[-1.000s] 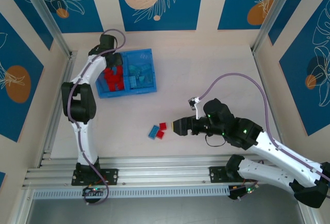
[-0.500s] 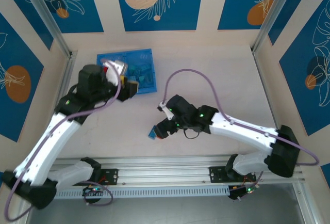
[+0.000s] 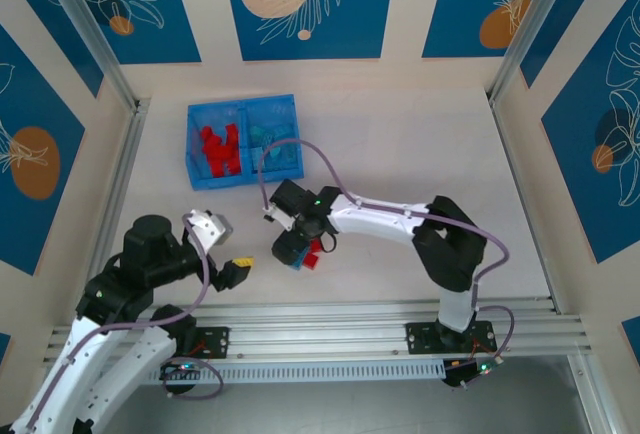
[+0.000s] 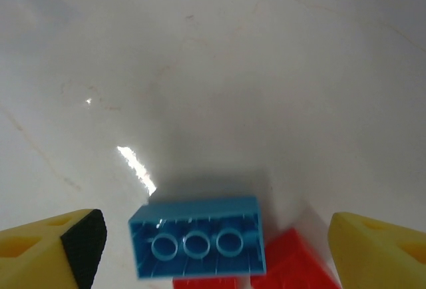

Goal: Sort the legos into containers by color

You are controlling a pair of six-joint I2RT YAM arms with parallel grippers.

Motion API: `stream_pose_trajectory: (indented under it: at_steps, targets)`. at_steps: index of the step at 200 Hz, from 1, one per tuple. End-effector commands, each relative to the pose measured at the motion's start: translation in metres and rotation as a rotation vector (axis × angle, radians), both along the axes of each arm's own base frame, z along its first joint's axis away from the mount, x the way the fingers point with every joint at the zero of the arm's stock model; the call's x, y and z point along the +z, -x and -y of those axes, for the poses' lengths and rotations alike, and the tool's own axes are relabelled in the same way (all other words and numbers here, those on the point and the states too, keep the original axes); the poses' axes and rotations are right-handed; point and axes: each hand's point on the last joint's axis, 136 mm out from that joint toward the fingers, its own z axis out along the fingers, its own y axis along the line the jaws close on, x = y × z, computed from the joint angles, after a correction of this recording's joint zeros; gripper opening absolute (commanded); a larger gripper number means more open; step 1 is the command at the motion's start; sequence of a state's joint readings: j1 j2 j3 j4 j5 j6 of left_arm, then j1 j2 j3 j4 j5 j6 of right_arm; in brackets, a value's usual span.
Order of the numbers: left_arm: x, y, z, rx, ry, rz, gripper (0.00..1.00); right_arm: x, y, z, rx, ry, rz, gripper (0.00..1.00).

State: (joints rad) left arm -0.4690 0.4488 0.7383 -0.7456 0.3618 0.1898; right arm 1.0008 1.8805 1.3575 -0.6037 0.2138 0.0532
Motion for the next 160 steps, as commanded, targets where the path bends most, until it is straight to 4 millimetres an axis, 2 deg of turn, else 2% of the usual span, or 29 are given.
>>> stream_pose_trajectory:
  at_steps: [1,22,50,73,125,144,160]
  targets:
    - [0.008,-0.002,0.000,0.006,0.025,0.059,1.00,-0.010,0.005,-0.001,0.053,0.077,-0.012,0.89]
    - [0.010,-0.004,-0.004,0.030,0.021,0.077,1.00,-0.023,0.008,0.000,0.056,0.117,-0.034,0.90]
    - [0.006,-0.006,-0.007,0.052,0.006,0.070,1.00,-0.036,0.023,0.006,0.086,0.151,-0.063,0.95]
    - [0.006,-0.006,-0.008,0.058,0.009,0.066,1.00,-0.043,0.032,0.010,0.083,0.169,-0.096,0.93]
    - [0.006,-0.006,-0.008,0.063,0.008,0.064,1.00,-0.054,0.032,0.017,0.055,0.224,-0.089,0.75]
    - [0.006,-0.005,-0.008,0.055,0.012,0.064,1.00,-0.050,0.031,0.016,0.054,0.212,-0.070,0.66]
    - [0.008,-0.003,-0.007,0.048,0.022,0.070,1.00,-0.039,0.030,0.012,0.054,0.172,-0.049,0.59]
